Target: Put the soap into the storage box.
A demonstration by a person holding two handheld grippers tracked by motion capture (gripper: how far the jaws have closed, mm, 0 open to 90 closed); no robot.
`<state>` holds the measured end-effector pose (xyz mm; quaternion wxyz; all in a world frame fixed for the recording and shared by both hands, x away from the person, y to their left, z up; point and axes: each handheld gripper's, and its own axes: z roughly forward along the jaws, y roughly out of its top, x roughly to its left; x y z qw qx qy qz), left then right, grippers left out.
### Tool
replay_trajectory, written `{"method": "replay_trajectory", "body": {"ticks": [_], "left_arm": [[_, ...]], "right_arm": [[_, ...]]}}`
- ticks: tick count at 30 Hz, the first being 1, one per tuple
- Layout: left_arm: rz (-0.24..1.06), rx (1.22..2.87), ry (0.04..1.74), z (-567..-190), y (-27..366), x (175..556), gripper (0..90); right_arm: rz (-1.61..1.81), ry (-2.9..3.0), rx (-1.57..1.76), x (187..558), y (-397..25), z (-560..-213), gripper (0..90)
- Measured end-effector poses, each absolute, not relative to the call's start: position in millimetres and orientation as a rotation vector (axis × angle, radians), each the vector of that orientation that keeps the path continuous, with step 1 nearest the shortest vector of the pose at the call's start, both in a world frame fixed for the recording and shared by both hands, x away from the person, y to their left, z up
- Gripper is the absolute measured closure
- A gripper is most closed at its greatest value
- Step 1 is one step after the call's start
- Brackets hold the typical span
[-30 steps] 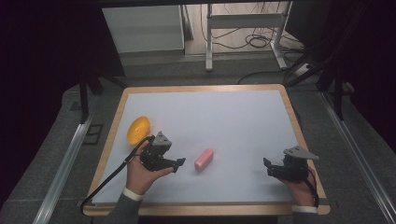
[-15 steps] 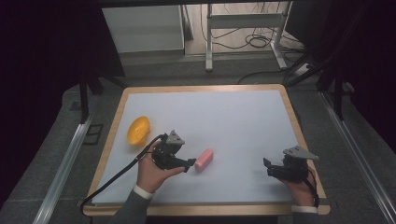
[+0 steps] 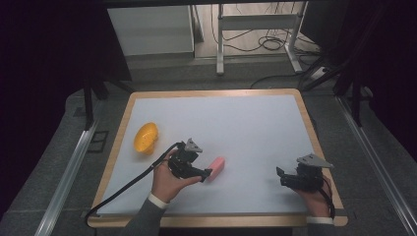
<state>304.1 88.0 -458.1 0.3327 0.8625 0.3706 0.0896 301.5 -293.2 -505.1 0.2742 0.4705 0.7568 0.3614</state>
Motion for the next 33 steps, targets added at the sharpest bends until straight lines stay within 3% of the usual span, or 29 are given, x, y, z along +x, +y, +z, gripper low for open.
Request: {"method": "replay_trajectory", "body": {"ticks": [9,23,33], "left_arm": [[0.218,2.264,0.970,-460.2,84.5,305.1,23.9],[0.236,2.357,0.918,-465.7,45.3,313.2,23.7],[0.219,2.347,0.964,-475.8,41.3,327.2,27.5]], "right_arm": [[0.970,2.031,1.272,301.9,-294.6,-505.7,8.4],[0.978,2.039,1.252,301.8,-293.3,-506.2,8.4],[0.964,2.033,1.256,302.2,-295.2,-507.0,8.4]]}}
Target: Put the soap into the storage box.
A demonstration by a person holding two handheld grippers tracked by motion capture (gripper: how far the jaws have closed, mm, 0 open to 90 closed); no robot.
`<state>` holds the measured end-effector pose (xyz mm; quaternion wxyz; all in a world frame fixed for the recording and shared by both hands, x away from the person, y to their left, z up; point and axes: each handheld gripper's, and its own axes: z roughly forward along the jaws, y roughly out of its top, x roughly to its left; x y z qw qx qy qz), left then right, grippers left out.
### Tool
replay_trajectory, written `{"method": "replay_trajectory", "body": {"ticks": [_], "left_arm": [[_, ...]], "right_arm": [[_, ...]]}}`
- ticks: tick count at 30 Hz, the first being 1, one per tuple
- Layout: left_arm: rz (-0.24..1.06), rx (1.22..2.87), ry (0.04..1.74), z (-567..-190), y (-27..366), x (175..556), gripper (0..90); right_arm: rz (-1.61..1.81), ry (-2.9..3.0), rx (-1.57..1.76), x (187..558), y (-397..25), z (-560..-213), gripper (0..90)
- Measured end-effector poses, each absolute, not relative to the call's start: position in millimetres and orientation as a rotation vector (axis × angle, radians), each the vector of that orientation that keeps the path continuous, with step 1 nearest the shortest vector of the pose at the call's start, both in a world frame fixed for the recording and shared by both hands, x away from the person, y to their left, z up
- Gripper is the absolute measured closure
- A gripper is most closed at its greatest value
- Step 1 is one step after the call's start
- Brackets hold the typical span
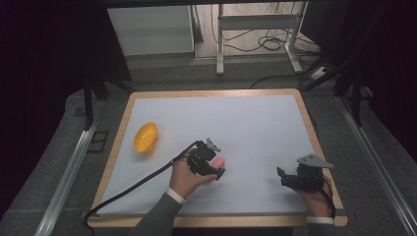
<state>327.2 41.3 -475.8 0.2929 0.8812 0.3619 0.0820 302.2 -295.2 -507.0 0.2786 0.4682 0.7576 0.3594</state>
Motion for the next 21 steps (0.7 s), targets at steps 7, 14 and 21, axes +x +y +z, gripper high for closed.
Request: {"method": "replay_trajectory", "body": {"ticks": [7,14,21], "left_arm": [[0.204,2.358,0.994,-488.4,36.3,336.1,32.4],[0.198,2.378,1.008,-494.9,34.5,339.9,36.8],[0.205,2.382,1.026,-501.6,31.1,340.1,43.2]], "right_arm": [[0.956,2.016,1.245,301.5,-293.6,-505.6,8.4],[0.946,2.020,1.255,302.3,-293.5,-506.9,8.4],[0.923,2.025,1.273,303.4,-293.3,-508.1,8.4]]}}
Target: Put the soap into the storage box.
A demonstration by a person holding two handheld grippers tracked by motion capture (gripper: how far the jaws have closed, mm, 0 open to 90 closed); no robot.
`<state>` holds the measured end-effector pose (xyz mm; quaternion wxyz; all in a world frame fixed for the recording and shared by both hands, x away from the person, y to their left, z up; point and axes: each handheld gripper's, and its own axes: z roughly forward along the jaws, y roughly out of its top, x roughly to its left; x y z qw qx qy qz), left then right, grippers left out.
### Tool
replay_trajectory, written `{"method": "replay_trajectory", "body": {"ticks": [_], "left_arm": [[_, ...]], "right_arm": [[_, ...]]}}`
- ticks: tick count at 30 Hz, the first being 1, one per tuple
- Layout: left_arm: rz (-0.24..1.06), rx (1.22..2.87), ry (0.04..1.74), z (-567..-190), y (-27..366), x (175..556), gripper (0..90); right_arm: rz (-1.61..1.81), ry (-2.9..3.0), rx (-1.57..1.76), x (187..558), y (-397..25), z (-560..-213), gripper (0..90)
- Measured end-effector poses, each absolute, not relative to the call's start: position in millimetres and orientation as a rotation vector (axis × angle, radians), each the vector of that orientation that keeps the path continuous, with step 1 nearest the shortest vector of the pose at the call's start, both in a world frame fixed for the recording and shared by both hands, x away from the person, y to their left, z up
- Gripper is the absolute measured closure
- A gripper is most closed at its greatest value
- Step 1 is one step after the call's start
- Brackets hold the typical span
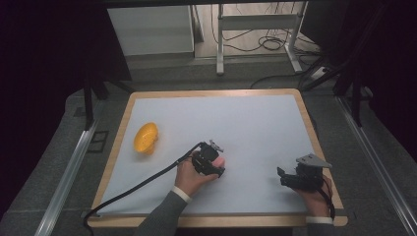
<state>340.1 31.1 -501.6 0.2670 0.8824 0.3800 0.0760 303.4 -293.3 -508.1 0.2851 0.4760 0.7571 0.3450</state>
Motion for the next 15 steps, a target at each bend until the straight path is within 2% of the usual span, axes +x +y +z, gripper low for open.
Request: {"method": "replay_trajectory", "body": {"ticks": [2,3,4,6,8,15], "left_arm": [[0.209,2.384,1.030,-503.8,29.6,339.2,49.6],[0.206,2.383,1.033,-504.5,29.4,339.1,49.6],[0.203,2.384,1.033,-505.4,29.2,339.1,54.7],[0.206,2.383,1.035,-505.6,29.0,339.1,55.4],[0.222,2.371,1.031,-505.2,29.5,338.9,59.7],[0.220,2.386,1.020,-503.7,31.6,338.6,60.1]], "right_arm": [[0.924,2.019,1.279,303.2,-294.0,-507.4,8.5],[0.924,2.019,1.279,303.2,-294.0,-507.4,8.5],[0.924,2.016,1.280,303.2,-294.5,-507.1,8.4],[0.924,2.015,1.281,303.2,-294.8,-507.1,8.5],[0.923,2.014,1.283,303.3,-295.0,-507.1,8.4],[0.925,2.010,1.278,303.0,-294.2,-506.6,8.5]]}}
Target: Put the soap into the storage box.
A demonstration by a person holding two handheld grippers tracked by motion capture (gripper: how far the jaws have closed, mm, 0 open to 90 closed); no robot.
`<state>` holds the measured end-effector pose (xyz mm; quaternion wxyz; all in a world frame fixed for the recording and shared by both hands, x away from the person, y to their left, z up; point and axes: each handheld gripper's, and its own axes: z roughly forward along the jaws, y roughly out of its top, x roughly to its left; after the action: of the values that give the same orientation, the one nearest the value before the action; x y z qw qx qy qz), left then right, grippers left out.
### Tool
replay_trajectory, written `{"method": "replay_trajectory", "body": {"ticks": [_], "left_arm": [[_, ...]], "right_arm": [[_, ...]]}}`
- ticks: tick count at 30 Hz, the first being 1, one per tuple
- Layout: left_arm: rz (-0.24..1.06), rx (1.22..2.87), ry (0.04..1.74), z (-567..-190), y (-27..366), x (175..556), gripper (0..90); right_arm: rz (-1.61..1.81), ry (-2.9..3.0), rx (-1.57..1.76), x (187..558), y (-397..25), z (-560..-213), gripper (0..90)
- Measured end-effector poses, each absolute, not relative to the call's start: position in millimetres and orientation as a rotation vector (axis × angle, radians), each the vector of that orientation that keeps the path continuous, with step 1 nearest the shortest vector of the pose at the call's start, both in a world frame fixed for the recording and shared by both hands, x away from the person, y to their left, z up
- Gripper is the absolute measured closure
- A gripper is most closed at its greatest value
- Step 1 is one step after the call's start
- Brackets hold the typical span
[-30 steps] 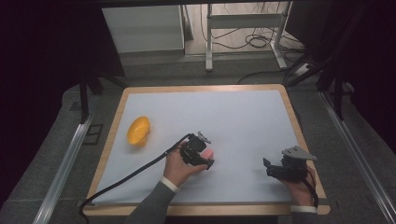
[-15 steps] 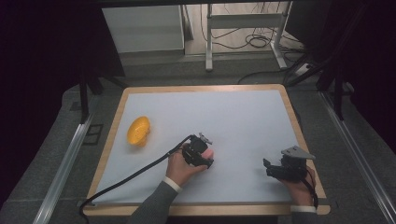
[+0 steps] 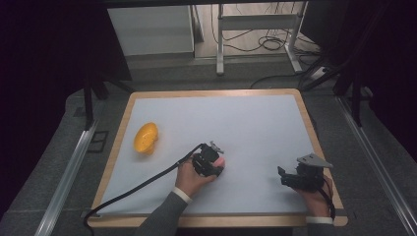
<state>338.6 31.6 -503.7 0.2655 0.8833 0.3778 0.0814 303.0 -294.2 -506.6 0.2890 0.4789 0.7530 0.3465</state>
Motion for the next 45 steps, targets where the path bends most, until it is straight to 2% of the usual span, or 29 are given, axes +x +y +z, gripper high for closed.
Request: {"method": "replay_trajectory", "body": {"ticks": [14,45], "left_arm": [[0.259,2.366,0.992,-487.3,43.6,333.5,60.1],[0.300,2.302,1.092,-475.1,104.6,342.0,60.1]], "right_arm": [[0.921,2.006,1.281,302.9,-294.9,-506.5,8.4],[0.908,2.018,1.282,303.7,-293.3,-508.6,8.4]]}}
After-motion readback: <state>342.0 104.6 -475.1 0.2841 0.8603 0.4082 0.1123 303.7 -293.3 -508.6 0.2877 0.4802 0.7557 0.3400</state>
